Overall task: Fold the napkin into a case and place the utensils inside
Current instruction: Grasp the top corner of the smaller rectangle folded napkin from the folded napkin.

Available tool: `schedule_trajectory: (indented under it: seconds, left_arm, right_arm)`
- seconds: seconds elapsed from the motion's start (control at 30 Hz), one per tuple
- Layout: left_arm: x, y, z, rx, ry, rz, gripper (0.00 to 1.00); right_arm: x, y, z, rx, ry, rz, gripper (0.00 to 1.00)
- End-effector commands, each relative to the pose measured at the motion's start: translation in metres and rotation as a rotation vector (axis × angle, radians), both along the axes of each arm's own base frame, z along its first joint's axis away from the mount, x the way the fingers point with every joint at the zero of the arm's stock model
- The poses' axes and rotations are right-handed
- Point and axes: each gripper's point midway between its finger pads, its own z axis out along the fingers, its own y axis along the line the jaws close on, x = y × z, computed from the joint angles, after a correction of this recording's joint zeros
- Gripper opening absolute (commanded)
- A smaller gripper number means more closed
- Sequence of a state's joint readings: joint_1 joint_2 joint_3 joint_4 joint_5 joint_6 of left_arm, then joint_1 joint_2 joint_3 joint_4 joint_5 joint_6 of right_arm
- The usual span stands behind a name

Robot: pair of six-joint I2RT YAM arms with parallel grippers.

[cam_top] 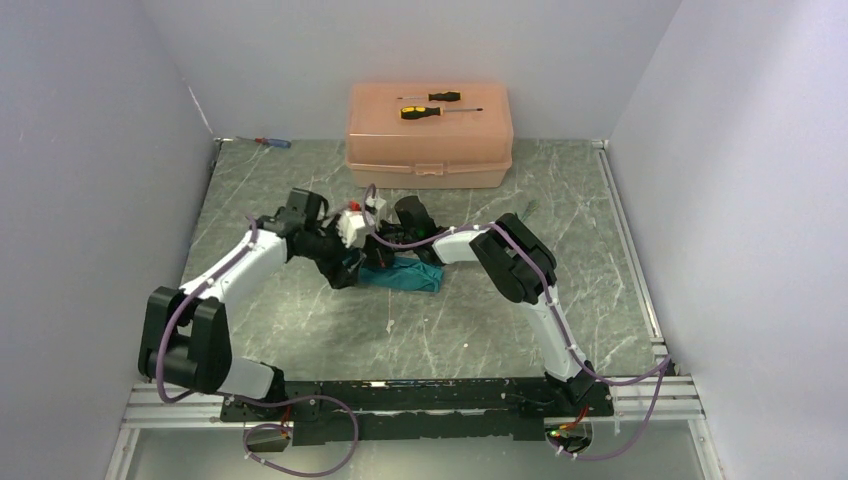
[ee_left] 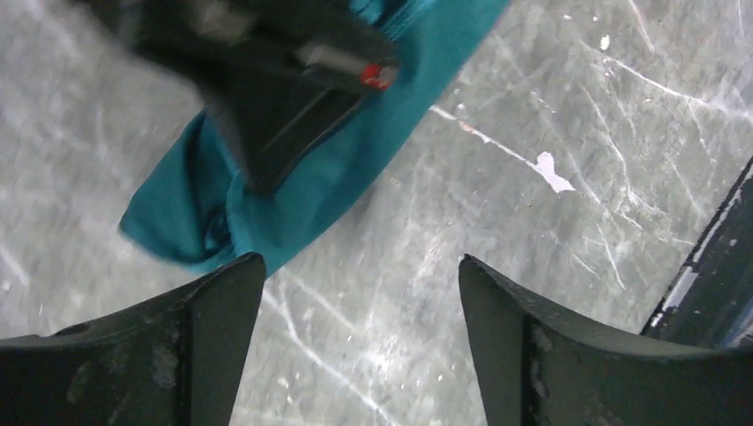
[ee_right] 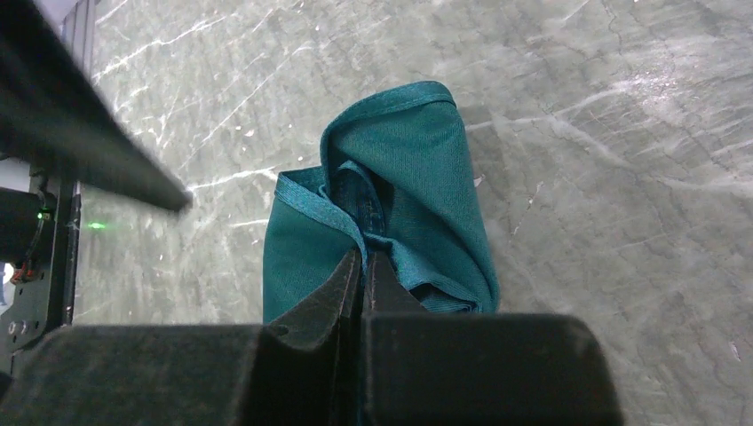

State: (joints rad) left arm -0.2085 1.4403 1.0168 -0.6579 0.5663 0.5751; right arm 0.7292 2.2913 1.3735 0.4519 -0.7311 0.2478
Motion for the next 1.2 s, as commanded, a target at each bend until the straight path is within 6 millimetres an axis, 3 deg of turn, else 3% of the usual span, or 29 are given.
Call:
schedule_trajectory:
  seconds: [0.0,0.1,0.23,0.63,0.9,1.17]
  left_arm:
    - [0.045,-0.025,0.028,0.011,-0.349,-0.061,0.80]
    - [0.058,-0.022,0.015,0.056,-0.356,-0.025,0.65]
    - [0.061,-0.017,0.006,0.089,-0.372,-0.020,0.56]
    - [0.054,-0.006,-0.047,0.181,-0.314,-0.077,0.47]
    - [0.062,-0.004,-0.058,0.196,-0.318,-0.062,0.39]
    - [0.060,-0.002,-0.072,0.208,-0.309,-0.065,0.23]
  right_arm:
    - [-0.006,-0.001,-0.001,-0.017,0.034,-0.005,0.00]
    - [-0.008,0.000,-0.002,-0.006,0.054,0.003,0.00]
    - [-0.010,0.002,0.001,0.009,0.066,0.011,0.00]
    - [-0.012,0.005,0.002,0.011,0.105,0.019,0.00]
    - [-0.015,0.005,0.002,0.008,0.120,0.032,0.00]
    - [-0.014,0.005,0.002,-0.020,0.135,0.033,0.00]
